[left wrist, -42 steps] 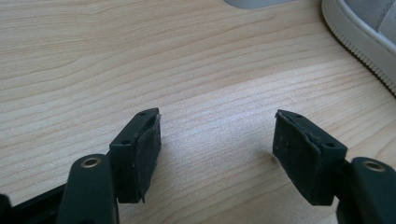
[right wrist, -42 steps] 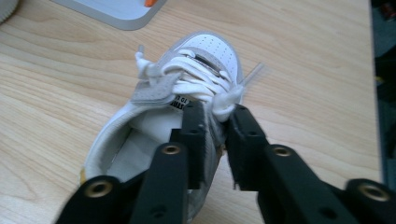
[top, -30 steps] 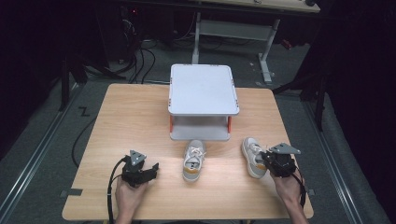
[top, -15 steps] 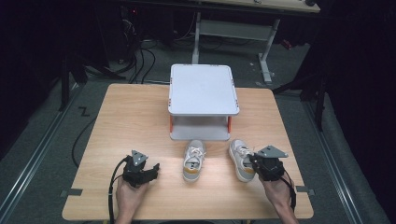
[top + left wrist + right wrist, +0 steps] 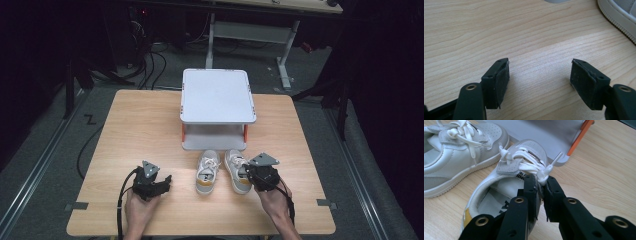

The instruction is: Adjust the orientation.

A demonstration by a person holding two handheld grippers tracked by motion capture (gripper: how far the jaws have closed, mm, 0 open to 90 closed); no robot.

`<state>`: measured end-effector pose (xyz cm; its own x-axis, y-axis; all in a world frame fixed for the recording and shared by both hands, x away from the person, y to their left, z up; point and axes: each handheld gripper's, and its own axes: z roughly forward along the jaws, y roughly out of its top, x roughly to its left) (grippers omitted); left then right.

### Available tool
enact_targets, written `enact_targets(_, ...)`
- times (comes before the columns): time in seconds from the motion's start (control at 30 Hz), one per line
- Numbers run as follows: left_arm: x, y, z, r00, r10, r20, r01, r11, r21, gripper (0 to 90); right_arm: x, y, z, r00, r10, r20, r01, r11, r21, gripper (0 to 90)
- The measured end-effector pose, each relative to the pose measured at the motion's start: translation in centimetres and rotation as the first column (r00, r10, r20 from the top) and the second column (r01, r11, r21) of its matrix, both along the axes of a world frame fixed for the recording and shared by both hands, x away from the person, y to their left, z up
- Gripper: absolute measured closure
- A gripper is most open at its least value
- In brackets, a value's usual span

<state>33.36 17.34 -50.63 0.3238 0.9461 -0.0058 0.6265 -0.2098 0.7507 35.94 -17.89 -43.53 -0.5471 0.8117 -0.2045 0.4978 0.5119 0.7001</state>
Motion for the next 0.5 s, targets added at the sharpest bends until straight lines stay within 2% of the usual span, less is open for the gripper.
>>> enact_targets(0.23,0.0,0.0,0.0,1.0000,0.000,0.000,0.000,1.0000,0.001,31.9,0.6,1.8,-0.5,0.9998,-0.021,-0.002,0.021,0.998,-0.060,81.5)
enact_targets(0.27,0.0,0.0,0.0,1.0000,0.000,0.000,0.000,1.0000,0.001,31.8,0.6,2.2,-0.7,0.9998,-0.017,0.005,0.018,0.997,-0.081,81.4)
enact_targets(0.5,0.0,0.0,0.0,1.0000,0.001,0.000,-0.001,1.0000,0.001,31.8,0.3,3.6,-1.3,0.9999,-0.001,0.013,0.003,0.994,-0.109,80.1)
